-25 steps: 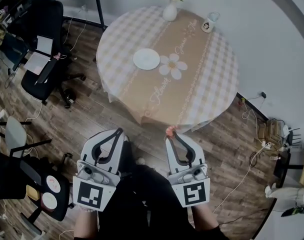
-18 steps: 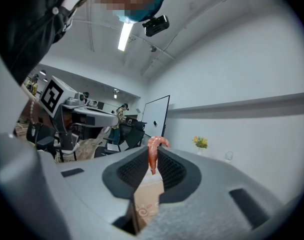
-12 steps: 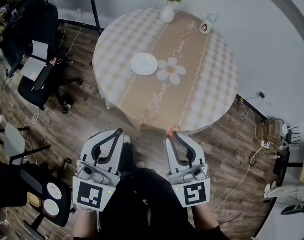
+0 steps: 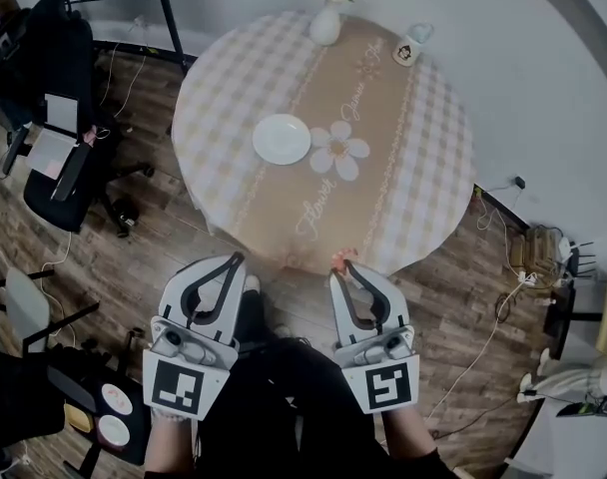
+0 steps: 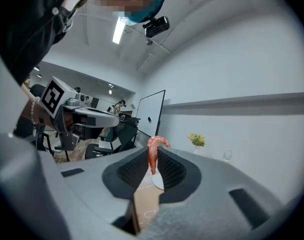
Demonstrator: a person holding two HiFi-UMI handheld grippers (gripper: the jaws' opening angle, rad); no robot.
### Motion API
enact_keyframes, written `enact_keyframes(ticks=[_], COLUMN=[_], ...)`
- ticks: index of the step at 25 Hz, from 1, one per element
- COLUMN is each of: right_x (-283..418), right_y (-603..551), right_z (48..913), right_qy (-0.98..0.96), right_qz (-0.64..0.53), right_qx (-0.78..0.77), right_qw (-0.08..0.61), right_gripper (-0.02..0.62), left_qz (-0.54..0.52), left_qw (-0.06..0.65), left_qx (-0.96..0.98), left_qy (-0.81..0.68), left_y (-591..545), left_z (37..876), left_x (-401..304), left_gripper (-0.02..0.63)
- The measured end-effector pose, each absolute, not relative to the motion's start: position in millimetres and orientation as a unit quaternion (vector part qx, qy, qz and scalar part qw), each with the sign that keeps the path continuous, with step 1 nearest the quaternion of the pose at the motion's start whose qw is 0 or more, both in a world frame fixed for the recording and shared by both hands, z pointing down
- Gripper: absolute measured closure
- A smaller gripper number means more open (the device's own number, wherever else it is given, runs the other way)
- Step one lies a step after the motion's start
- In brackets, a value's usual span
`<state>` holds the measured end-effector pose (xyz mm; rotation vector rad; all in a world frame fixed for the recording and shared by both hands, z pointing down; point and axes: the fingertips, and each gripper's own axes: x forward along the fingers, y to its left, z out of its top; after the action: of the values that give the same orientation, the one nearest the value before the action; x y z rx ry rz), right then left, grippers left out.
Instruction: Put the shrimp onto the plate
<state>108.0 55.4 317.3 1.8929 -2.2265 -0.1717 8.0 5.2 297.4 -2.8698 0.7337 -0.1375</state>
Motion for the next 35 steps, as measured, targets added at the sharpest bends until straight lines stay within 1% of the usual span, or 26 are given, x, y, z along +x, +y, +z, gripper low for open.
enact_keyframes(ticks=[22,35], right_x=[109.6,110.0], right_y=[-68.1,-102.0], right_z=[306.9,305.2], right_qy=[-0.72,-0.708], right_qz=[-0.064,-0.065], right_qx=[0.681,0.691], right_qw=[0.119,0.131], right_gripper=[0.552,0.552], left_qz=[-0.035,-0.027], left_qw=[0.099,0.088], left_qx=[-0.974,-0.975], left_qy=[0.201,0.2], left_y=[-126.8,-163.3], left_z=[291.5,297.0], left_x=[11.5,2.4], left_gripper=[0.606,0.606])
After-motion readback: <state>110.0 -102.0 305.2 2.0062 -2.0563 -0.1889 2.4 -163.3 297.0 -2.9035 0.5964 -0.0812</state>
